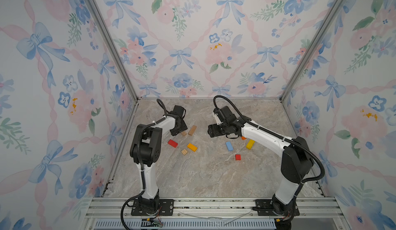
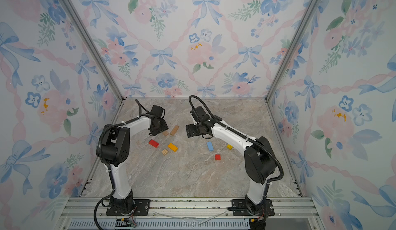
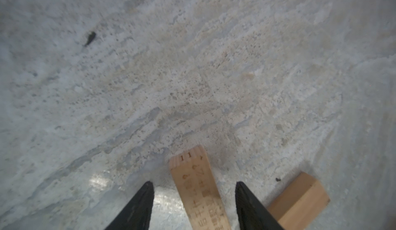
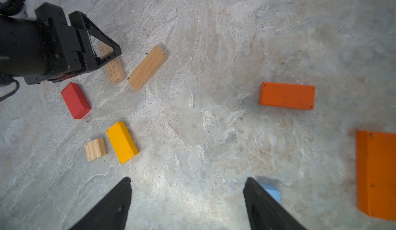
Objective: Assemble the letter v with building blocks
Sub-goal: Pick up the building block from the center of the board.
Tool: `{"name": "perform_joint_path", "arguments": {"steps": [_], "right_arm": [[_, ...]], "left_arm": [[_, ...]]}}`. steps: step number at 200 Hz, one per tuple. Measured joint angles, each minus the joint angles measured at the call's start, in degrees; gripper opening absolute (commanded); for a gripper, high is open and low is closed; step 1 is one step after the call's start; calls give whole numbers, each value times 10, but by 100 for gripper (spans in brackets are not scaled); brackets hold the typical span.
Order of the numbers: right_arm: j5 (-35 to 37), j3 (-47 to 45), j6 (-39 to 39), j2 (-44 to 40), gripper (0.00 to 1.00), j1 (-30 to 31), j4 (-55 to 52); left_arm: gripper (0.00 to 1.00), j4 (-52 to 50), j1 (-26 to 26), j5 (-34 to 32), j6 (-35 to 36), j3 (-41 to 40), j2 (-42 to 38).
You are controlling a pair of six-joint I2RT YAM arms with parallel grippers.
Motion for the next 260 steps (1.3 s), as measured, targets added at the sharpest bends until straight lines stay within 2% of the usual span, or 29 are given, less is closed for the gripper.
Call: {"name": "perform_joint_path", "arguments": {"steps": [64,97,126,162,182,220,260], "right_arm": [[11,0,-2,0,84,0,-20],[15,-6,-2,-1,84,0,-23],[15,-20,-2,-3,84,0,-23],[15,-29,-2,-6,84,0,-23],[15,-30,-2,-10,84,0,-23],[15,-36,-1,-17,84,0,-23],[15,-37,0,-17,84,0,-23]], "left_arm": [[53,-7,-7,-13,0,37,28],[42,-17,-15,-22,3,37,28],[38,-24,-21,-36,5,36,28],[19,-24,-23,-43,12,30,25],[17,-23,-23,-42,16,28,23],[2,-23,-23,-42,16,27,23],[0,-30,-21,-41,6,25,17]]}}
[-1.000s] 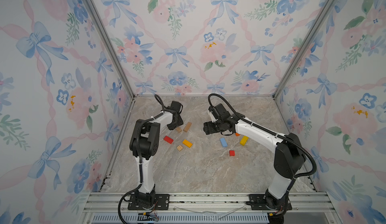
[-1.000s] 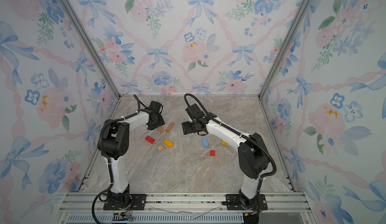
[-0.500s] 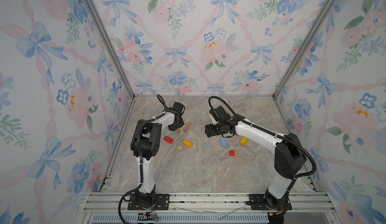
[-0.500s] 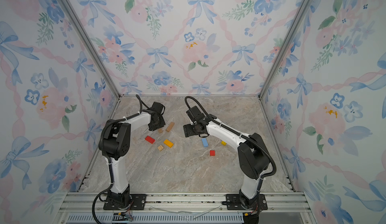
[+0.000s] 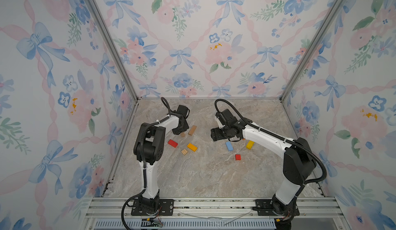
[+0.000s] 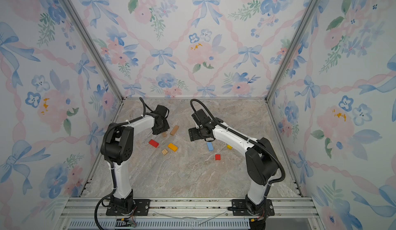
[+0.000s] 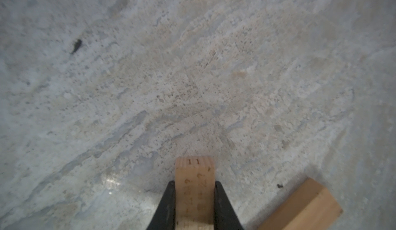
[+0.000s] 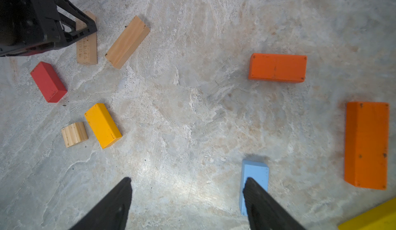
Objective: Assemble the letter v with building blocks
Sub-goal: Pick up the building block from the center of the board, then place the building block at the center of the board.
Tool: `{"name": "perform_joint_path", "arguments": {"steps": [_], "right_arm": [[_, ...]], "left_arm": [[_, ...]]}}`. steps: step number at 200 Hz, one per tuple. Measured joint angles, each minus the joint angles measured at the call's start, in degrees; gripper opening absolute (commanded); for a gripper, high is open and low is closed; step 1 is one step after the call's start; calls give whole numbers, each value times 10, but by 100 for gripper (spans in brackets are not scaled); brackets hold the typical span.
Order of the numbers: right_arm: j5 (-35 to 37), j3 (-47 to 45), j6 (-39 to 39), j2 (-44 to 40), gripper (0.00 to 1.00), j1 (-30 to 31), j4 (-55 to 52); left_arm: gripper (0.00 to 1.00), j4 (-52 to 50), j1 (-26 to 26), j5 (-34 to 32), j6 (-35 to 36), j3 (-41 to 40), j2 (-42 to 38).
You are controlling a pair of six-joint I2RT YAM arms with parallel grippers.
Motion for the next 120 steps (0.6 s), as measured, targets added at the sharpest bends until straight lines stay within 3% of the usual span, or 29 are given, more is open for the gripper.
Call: {"name": "perform_joint_path", "arguments": {"steps": [120], "right_arm": [[2,-31,5,-44,84,0,0]], "left_arm": [[0,-27,89,0,-14,57,-29]]}}
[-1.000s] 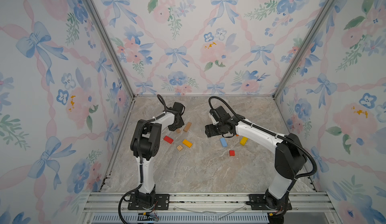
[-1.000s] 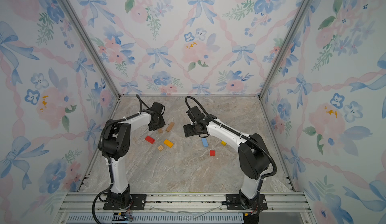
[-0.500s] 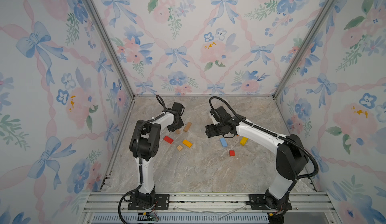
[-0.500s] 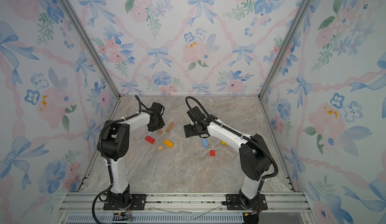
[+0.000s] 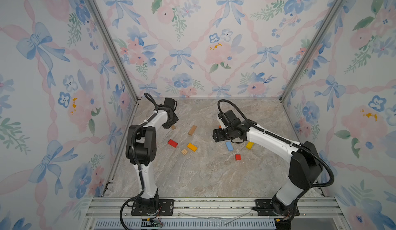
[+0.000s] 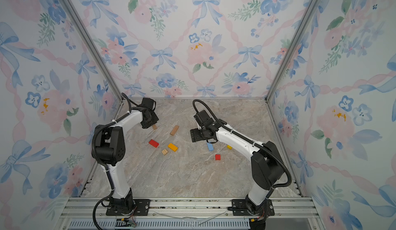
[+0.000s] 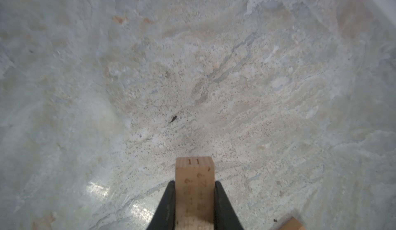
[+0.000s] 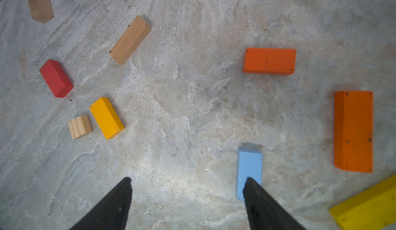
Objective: Assemble the letter v with building blocks
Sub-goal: Place the building block at the center of the board.
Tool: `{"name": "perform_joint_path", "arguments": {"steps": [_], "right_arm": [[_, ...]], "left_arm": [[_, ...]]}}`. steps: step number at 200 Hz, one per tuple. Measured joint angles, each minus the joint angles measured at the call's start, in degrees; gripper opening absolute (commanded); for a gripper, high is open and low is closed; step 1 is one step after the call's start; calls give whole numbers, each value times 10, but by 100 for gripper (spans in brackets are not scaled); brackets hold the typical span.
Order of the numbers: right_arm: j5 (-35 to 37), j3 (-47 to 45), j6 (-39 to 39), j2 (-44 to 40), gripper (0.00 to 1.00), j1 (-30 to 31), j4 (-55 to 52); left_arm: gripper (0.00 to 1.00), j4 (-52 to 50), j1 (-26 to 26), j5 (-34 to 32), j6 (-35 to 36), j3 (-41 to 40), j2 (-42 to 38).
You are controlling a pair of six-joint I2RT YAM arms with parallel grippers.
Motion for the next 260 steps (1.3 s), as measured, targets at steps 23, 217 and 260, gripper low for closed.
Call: {"name": "perform_joint_path", "arguments": {"steps": [23,217,260], "right_arm": [[3,0,2,-2,84,0,0],[7,-12,15,-6,84,0,-6],[0,-14,17,-6,84,0,-6]], "left_arm": [[0,2,11,2,7,33,11],[2,-15,38,-2,63,70,110],[28,-16,38,-3,70,70,110]]}}
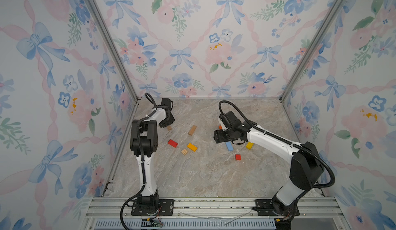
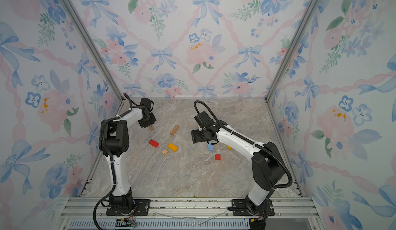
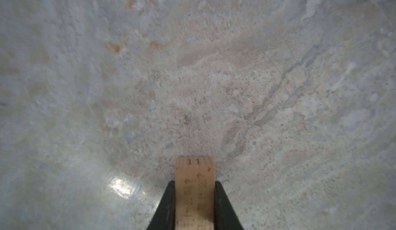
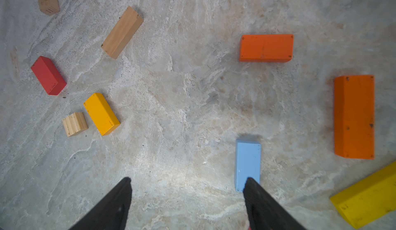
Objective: Assemble the letter v with building blocks
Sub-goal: Place the building block at the center of the board.
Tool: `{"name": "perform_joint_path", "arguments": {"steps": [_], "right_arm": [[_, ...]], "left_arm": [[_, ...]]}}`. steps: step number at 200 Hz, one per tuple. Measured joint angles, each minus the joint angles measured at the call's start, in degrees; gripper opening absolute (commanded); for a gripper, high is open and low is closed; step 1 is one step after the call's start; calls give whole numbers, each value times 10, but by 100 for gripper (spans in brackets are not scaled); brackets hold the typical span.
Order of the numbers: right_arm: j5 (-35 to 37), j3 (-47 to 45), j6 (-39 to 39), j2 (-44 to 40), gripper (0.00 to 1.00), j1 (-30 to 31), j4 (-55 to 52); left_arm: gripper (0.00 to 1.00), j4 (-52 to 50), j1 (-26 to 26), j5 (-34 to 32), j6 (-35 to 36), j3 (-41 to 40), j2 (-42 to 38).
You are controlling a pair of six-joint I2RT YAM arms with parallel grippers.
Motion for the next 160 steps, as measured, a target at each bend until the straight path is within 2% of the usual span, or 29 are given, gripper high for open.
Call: {"name": "perform_joint_path", "arguments": {"steps": [28,47,104,136,160], "right_arm": [[-4,0,0,0,84,0,0],[-4,0,0,0,85,0,0],[-4,1,-1,0,86,3,0],[-7,27,-9,1,85,15,-10],[-9,83,-25,17,85,31,-19]], "left_arm": [[49,4,0,1,-1,-4,-1],[57,4,0,1,-7,-9,-5],[64,-8,0,9,-10,-35,-50],[66,-11,-2,21,-11,-53,-139],[66,-10,-2,47,-2,-65,-225]]}}
